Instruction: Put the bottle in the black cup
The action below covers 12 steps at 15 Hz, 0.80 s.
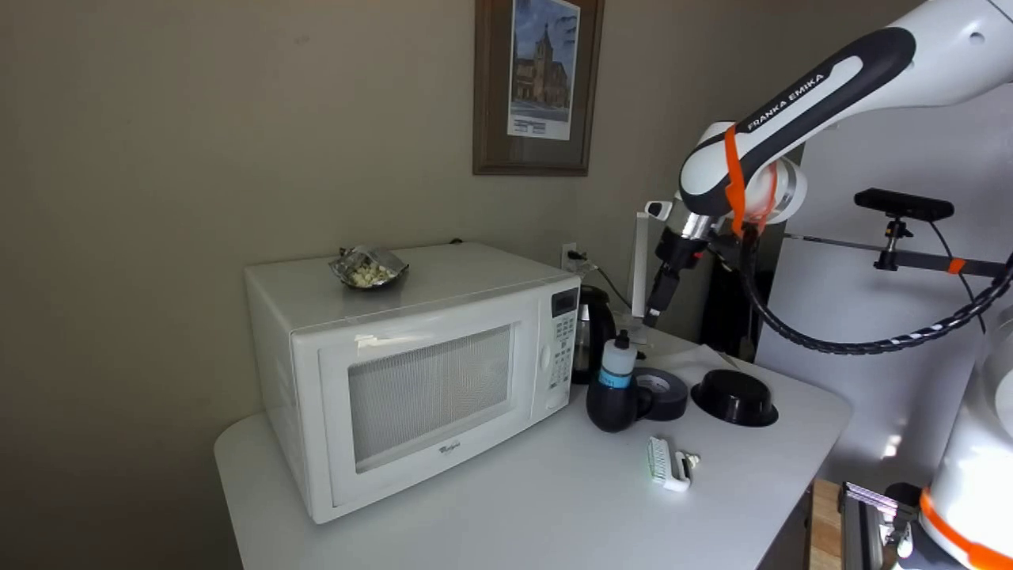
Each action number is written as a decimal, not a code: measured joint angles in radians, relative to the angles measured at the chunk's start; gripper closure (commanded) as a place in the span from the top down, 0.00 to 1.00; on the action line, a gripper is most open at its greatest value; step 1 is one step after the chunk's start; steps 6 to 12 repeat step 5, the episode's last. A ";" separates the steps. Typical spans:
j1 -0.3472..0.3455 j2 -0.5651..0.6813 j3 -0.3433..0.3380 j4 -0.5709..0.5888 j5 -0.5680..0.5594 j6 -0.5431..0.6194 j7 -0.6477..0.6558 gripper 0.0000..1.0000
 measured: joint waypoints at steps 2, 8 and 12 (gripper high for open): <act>-0.025 -0.074 0.013 -0.057 -0.071 -0.030 0.071 1.00; -0.033 -0.144 0.010 -0.106 -0.110 -0.038 0.106 1.00; -0.033 -0.144 0.010 -0.106 -0.110 -0.038 0.106 1.00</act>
